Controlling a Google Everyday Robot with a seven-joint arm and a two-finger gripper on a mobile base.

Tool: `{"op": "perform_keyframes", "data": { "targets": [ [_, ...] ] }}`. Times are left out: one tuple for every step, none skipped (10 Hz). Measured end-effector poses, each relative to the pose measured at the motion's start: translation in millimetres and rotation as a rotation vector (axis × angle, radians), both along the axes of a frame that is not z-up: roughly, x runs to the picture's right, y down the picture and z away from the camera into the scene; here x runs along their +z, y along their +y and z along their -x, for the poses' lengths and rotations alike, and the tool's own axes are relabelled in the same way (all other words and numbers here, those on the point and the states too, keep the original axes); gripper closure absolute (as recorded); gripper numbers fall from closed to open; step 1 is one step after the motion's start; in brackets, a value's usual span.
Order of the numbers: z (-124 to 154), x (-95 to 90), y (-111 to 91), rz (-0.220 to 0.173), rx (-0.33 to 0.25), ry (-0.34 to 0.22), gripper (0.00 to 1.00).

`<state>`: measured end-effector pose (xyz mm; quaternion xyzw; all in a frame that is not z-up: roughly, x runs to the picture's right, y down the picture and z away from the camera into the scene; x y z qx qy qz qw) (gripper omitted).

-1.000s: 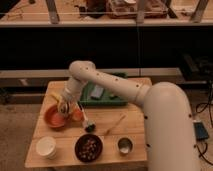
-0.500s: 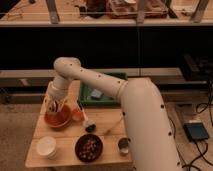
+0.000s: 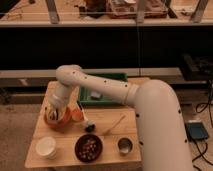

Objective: Wipe red bowl with eraser

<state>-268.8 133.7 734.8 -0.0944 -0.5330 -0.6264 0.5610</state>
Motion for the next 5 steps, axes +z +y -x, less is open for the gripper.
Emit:
{"op": "perform_keyframes", "data": {
  "targets": [
    [-2.1, -1.2, 6.7, 0.007, -0.005, 0.005, 0.91],
    [-7.6, 0.2, 14.8, 0.018, -0.006, 0.018, 0.91],
    [-17.4, 2.2, 17.5, 0.024, 0.005, 0.035, 0.91],
    [-26.4, 3.8, 17.9, 0.027, 0.018, 0.05, 0.91],
    [-40.9, 7.5, 15.5, 0.027, 0.045, 0.077, 0.91]
  ]
}}
